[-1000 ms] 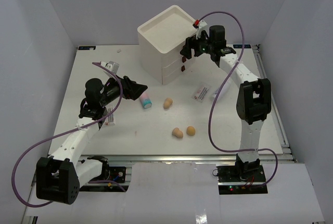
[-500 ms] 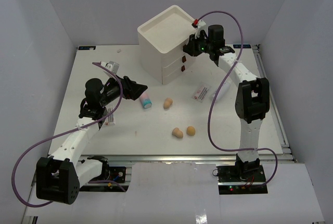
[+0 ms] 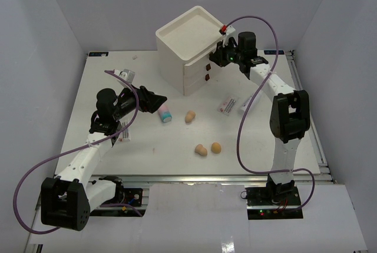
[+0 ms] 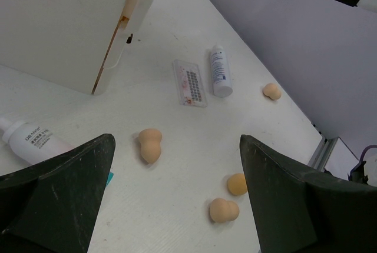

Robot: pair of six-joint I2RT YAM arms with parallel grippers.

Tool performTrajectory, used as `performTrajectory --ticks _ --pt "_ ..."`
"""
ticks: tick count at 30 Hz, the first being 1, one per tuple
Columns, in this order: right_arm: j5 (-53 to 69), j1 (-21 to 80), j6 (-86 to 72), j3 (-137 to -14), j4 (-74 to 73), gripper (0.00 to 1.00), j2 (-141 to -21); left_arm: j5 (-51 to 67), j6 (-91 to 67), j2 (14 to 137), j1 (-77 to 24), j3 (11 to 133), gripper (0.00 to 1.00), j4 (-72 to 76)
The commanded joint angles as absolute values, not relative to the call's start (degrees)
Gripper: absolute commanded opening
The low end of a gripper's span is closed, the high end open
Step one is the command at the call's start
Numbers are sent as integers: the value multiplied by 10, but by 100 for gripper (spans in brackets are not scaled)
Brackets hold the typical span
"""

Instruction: Organize the makeup

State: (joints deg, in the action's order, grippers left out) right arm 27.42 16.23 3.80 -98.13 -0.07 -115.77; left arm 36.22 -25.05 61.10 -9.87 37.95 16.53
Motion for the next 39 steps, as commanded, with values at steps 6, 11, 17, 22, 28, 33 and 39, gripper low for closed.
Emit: performTrajectory --ticks 6,11,17,22,28,33,39 --pt "288 126 67 -829 22 8 -1020 371 -249 602 -101 387 98 169" --pt "298 108 76 -768 24 8 -979 372 -249 602 -103 386 98 170" --pt "311 105 75 -762 23 12 -971 377 -249 609 -108 387 98 170" --pt "324 105 67 -775 23 50 -977 380 -239 618 -118 393 98 158" --pt "347 98 100 -743 9 88 -934 392 -227 640 -133 407 98 138" --pt "449 65 165 -714 -62 94 -882 386 -217 666 -155 423 98 110" --pt "525 41 257 -645 -165 95 -781 353 -200 702 -188 450 95 59"
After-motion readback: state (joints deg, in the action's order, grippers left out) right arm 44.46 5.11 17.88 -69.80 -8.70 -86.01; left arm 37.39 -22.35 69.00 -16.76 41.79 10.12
